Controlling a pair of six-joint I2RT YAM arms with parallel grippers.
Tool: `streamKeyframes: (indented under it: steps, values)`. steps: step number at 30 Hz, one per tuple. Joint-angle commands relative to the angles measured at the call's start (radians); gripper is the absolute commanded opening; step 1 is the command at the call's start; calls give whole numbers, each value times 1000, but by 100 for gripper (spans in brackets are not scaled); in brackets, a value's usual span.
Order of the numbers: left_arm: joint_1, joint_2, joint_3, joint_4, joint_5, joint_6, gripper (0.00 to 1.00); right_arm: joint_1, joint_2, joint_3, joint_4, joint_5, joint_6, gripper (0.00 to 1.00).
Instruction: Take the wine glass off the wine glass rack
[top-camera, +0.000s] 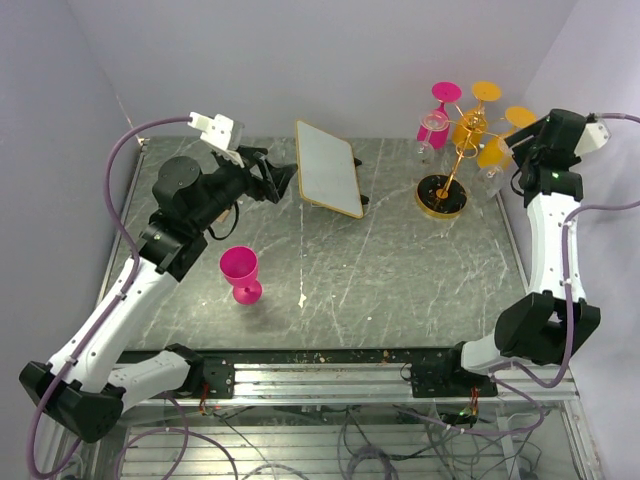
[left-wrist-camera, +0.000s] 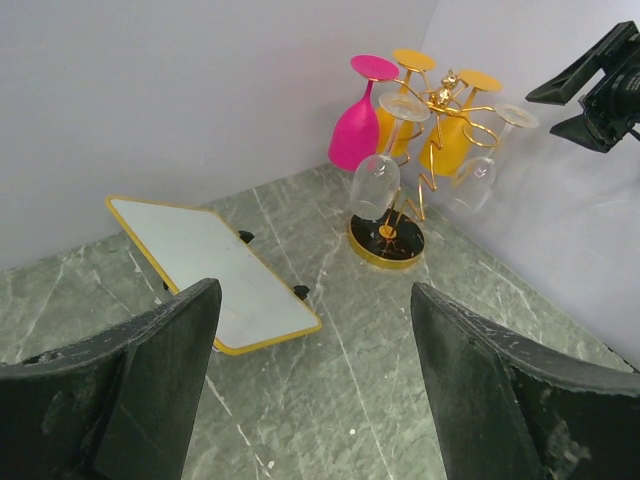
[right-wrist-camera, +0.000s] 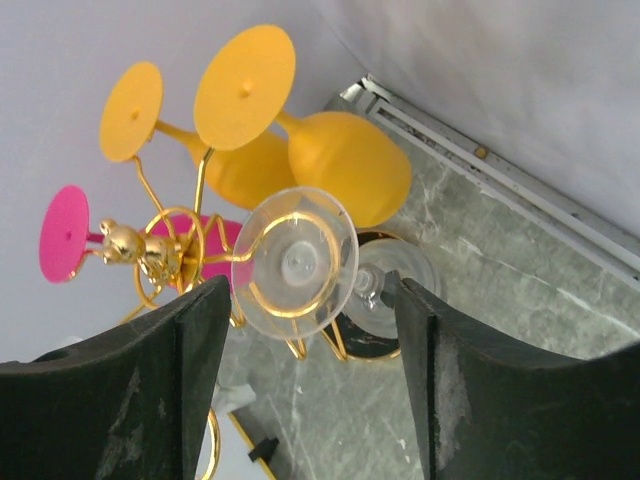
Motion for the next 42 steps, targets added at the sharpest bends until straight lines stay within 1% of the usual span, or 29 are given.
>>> streamKeyframes:
  steps: [1,5,10,17,27,30,42]
  values:
    - [-8,9,-8,53,-20,29,87,-45,1,-24,100,-40,5,63]
    - [-7,17,-9,57,-11,31,87,-69,14,-27,99,-56,19,60]
    - [-8,21,-10,58,-11,30,88,-80,15,-46,116,-65,23,59]
    - [-8,18,-13,62,-6,29,88,-88,41,-63,126,-86,35,50]
    - [-7,34,-13,67,9,22,87,-90,81,-55,126,-82,46,47]
    - [-7,38,-14,67,9,20,87,-89,90,-55,130,-93,50,43]
    - [-4,56,-12,65,13,20,86,-91,95,-58,132,-106,70,19]
